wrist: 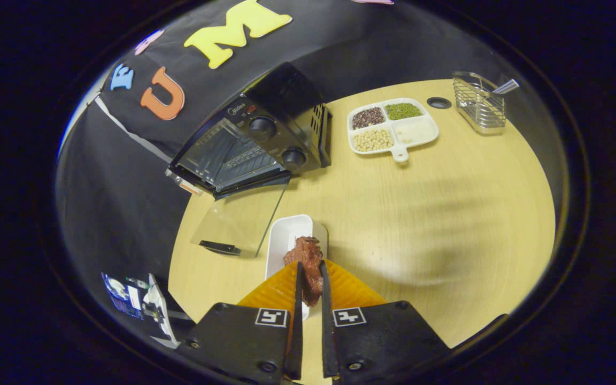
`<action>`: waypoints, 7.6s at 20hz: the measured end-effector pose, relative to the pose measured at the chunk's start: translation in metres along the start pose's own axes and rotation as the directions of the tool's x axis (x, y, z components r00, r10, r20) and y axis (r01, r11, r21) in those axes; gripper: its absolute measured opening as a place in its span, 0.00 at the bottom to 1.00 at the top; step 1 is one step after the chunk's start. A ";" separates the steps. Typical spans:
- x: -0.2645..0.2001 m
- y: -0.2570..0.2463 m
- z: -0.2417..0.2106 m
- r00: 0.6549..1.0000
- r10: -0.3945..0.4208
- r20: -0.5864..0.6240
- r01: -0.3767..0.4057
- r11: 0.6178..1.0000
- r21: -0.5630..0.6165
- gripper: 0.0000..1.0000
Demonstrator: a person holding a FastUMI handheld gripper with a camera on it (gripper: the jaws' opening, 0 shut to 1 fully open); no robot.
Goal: Open the toaster oven, put the food inside, and close the toaster oven door.
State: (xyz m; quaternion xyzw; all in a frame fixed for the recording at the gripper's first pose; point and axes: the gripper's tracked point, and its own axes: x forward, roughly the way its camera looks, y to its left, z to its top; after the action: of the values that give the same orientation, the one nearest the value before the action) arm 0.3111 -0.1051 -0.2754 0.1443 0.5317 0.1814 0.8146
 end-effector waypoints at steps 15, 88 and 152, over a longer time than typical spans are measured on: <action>-0.069 0.068 0.011 0.980 0.021 0.196 0.009 0.989 -0.149 0.12; 0.058 0.244 -0.005 0.730 -0.171 0.662 0.382 0.905 -0.187 0.98; -0.137 0.289 0.088 0.487 -0.156 0.859 0.533 0.833 -0.150 1.00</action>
State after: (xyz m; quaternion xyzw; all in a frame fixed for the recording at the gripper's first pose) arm 0.3005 0.0874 -0.0054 -0.0699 0.0612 0.0258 0.9953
